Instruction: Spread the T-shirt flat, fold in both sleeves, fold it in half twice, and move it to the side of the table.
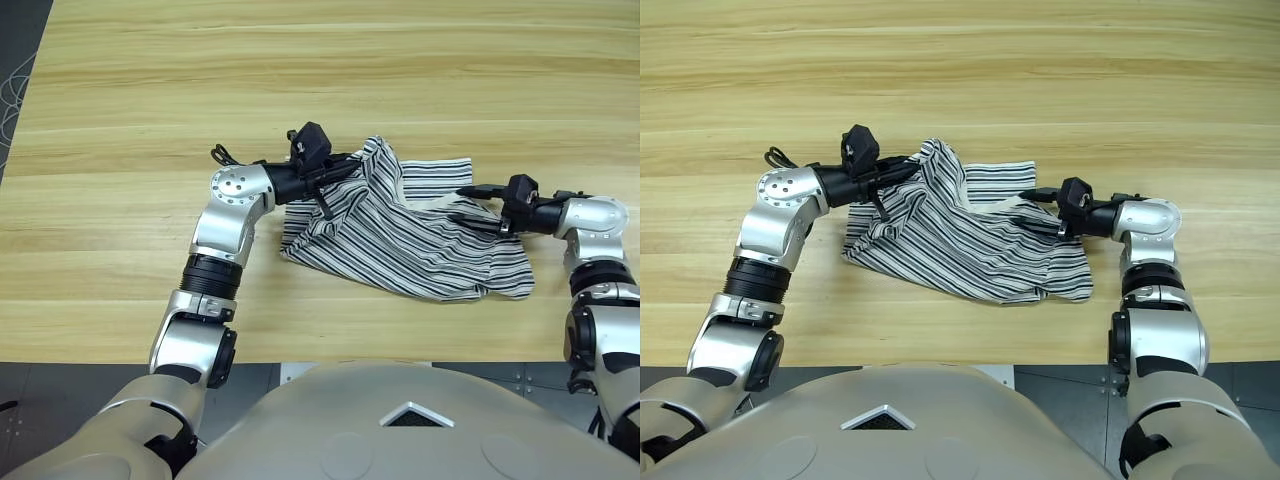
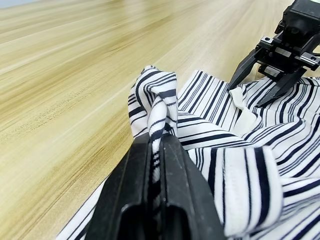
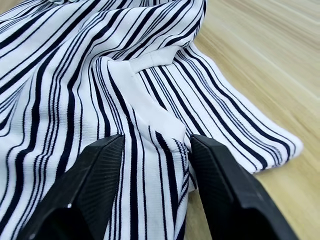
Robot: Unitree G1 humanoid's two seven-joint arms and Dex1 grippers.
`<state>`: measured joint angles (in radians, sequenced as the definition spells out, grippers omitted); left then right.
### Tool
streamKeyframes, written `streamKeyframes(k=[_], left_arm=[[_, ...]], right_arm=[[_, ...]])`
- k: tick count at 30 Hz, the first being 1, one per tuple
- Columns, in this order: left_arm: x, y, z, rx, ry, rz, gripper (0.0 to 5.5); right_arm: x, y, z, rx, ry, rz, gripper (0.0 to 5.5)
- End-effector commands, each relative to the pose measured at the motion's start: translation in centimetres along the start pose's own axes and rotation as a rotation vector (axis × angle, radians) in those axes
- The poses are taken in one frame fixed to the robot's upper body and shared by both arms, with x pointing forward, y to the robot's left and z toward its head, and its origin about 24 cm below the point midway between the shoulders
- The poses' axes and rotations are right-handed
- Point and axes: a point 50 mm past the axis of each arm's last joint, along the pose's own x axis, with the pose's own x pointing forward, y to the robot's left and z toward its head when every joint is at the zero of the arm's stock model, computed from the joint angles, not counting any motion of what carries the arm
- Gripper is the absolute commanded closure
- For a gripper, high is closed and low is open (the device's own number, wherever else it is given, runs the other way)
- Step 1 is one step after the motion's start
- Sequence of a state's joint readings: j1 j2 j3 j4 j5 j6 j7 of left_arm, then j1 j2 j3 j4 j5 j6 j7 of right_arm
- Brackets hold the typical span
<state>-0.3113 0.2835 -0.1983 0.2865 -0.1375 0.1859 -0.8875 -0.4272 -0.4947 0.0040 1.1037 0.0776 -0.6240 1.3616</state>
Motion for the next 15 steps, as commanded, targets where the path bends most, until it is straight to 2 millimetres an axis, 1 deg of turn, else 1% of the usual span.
streamKeyframes(k=[1,6,10,11,15], left_arm=[[-0.14,0.30,0.68,0.039,-0.018,0.016,5.38],[-0.08,0.18,0.61,0.048,-0.020,0.013,5.38],[-0.06,0.17,0.59,0.055,-0.020,0.011,5.40],[-0.05,0.17,0.58,0.056,-0.020,0.010,5.40],[0.03,0.15,0.55,0.059,-0.017,0.010,5.40]], right_arm=[[0.66,0.06,-0.55,0.018,0.060,-0.005,3.05],[0.52,0.07,-1.18,0.062,0.098,-0.026,3.05],[0.44,0.40,-1.36,0.081,0.087,0.000,3.62],[0.42,0.42,-1.38,0.079,0.088,-0.002,3.93],[0.42,0.36,-1.35,0.068,0.088,-0.015,4.68]])
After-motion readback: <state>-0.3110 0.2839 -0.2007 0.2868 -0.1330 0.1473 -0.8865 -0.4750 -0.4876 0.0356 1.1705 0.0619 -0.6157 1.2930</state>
